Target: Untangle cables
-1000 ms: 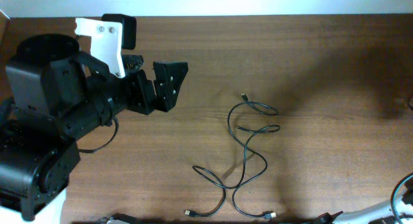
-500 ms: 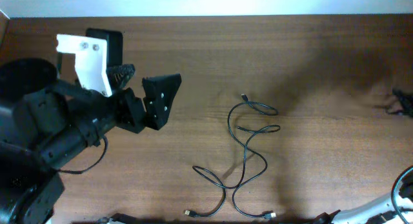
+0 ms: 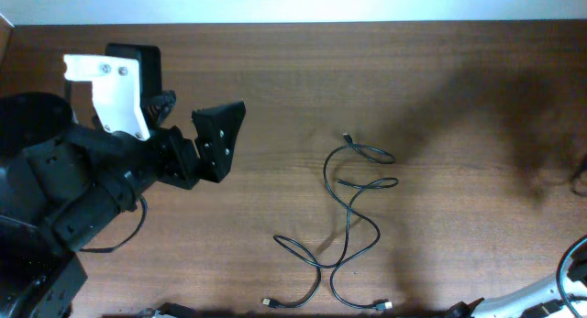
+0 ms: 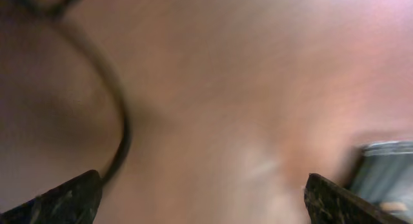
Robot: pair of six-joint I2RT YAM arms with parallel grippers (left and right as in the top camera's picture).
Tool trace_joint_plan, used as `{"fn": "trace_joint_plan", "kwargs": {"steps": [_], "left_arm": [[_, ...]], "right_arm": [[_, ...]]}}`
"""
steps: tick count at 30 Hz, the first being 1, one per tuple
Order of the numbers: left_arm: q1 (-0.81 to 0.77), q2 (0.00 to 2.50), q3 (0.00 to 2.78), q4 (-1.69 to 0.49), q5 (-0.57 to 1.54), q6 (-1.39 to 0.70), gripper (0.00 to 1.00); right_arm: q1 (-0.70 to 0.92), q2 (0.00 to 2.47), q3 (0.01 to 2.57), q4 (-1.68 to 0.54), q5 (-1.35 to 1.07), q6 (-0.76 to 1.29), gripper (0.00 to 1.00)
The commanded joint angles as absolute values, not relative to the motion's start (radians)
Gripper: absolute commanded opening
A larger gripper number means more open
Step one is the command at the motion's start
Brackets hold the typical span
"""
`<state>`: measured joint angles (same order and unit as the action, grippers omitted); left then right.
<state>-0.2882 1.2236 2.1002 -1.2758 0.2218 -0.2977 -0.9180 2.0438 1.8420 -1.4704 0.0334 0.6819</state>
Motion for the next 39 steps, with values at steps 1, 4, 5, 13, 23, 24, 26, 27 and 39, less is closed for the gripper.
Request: {"fn": "trace_joint_plan", "kwargs": {"steps": [1, 4, 5, 13, 23, 24, 26, 27, 39], "left_arm": [[-0.287, 1.239, 2.103, -1.275, 0.148, -0.282, 1.00], [-0.287, 1.276, 2.103, -1.287, 0.147, -0.282, 1.00], [-0.287, 1.288, 2.103, -1.296, 0.146, -0.282, 1.00], [-0.287, 1.307, 2.103, -1.304, 0.138, -0.282, 0.99], [-0.287, 1.308, 2.103, -1.304, 0.160, -0.308, 0.99], [-0.287, 1.308, 2.103, -1.303, 0.160, -0.308, 0.99], [-0.287, 1.308, 2.103, -1.300, 0.156, -0.294, 0.99], [-0.287, 1.308, 2.103, -1.300, 0.152, -0.290, 0.99], [-0.287, 1.308, 2.103, -1.335, 0.107, -0.290, 0.99]], "right_arm": [[-0.928, 2.051, 1.841, -1.513, 0.494, 0.723, 0.99], [-0.916, 2.051, 1.823, -1.545, 0.391, 0.723, 0.99], [-0.910, 2.051, 1.816, -1.555, 0.369, 0.722, 0.99], [-0.903, 2.050, 1.823, -1.250, 0.163, 0.421, 0.99], [-0.886, 2.054, 1.900, -1.472, 0.615, 0.622, 0.99], [-0.895, 2.054, 1.900, -1.504, 0.617, 0.622, 0.99], [-0.898, 2.054, 1.900, -1.557, 0.588, 0.601, 0.99], [-0.897, 2.054, 1.900, -1.589, 0.572, 0.599, 0.99], [-0.823, 2.049, 1.839, -1.699, 0.035, 0.236, 0.99]]}}
